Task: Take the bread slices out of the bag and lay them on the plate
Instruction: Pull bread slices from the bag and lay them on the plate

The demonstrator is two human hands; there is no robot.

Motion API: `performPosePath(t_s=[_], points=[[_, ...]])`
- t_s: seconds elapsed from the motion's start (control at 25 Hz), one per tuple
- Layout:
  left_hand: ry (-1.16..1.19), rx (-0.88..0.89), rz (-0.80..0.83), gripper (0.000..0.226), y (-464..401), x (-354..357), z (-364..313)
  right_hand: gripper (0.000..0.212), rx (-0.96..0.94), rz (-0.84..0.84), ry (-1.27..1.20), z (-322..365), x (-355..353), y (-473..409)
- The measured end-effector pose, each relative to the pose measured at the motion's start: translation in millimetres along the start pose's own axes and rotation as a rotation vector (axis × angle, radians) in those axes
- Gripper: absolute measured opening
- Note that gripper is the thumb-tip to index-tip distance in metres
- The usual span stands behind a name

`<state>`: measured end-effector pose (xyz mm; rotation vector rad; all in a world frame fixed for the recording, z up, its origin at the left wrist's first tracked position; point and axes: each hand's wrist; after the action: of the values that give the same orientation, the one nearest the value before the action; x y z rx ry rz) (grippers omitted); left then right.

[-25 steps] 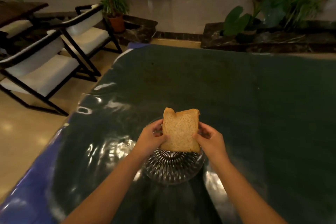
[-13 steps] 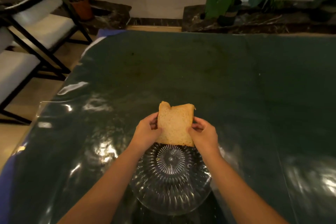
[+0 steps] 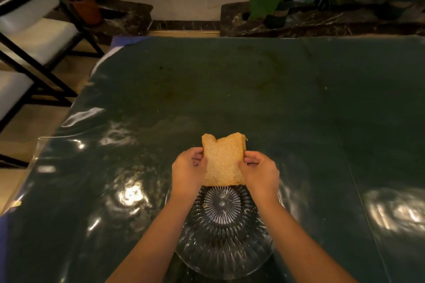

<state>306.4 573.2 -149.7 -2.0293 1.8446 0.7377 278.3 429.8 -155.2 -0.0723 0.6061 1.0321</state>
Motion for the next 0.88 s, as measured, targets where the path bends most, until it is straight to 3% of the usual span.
performPosePath(t_s=[0.4, 0.56, 0.76, 0.88], points=[[0.220, -0.149, 0.099, 0.019, 13.5, -15.7, 12.5, 0.020, -0.029, -0.081, -0.217, -6.0, -9.8, 33.0], [0.176, -0.176, 0.118, 0.018, 20.4, -11.8, 26.9, 0.022, 0.022, -0.071, -0.151, -18.9, -8.9, 48.1], [0.056, -0.092, 0.077, 0.027, 17.0, -10.9, 31.2, 0.037, -0.068, -0.030, -0.035, -21.7, -8.5, 38.8], [0.098, -0.137, 0.113, 0.027, 14.0, -7.7, 31.6, 0.032, -0.076, 0.001, -0.003, -17.4, -3.7, 33.6]])
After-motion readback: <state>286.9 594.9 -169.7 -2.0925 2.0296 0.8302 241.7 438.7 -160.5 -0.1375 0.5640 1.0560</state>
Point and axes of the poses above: each hand's wrist, its own y-axis away from the middle knuckle, its own x-axis out of the palm, z = x × y, and after that the axes turned 1 degree about -x, right-handed
